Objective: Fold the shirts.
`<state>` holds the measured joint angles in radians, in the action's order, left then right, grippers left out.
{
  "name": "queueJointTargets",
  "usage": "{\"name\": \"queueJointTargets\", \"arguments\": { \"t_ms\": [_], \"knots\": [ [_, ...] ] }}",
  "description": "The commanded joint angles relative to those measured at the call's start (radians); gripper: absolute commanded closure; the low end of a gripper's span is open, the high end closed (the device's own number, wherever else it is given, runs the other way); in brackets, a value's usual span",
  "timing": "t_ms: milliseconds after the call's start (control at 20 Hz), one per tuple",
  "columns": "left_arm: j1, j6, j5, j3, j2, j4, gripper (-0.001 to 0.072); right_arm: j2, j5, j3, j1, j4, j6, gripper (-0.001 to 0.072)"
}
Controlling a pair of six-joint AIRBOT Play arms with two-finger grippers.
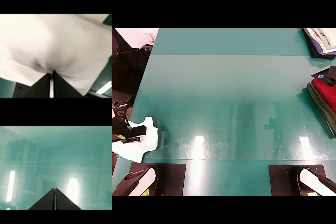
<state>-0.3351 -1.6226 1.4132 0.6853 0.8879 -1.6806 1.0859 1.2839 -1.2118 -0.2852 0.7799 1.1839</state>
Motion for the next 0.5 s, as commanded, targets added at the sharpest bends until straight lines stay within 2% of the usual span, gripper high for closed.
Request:
{"name": "queueJointTargets", "arguments": {
  "t_ms": [0, 150, 300, 450],
  "knots": [
    [0.001, 0.008, -0.034, 0.119, -0.013, 0.089, 0.0684, -0.001, -0.013, 0.000, 0.001, -0.003, 0.000, 0.0697],
    [0.073, 0.034, 0.019, 0.402, -0.035, 0.202, 0.0684, -0.001, -0.020, -0.024, 0.001, -0.006, 0.001, 0.0697],
    [0.238, 0.033, 0.077, 0.718, -0.034, 0.283, 0.0685, 0.000, -0.027, -0.105, 0.001, -0.031, 0.001, 0.0697],
    [0.442, 0.033, 0.037, 0.958, -0.022, 0.387, 0.0685, 0.000, -0.056, -0.204, 0.003, -0.029, 0.001, 0.0697]
  ]
}}
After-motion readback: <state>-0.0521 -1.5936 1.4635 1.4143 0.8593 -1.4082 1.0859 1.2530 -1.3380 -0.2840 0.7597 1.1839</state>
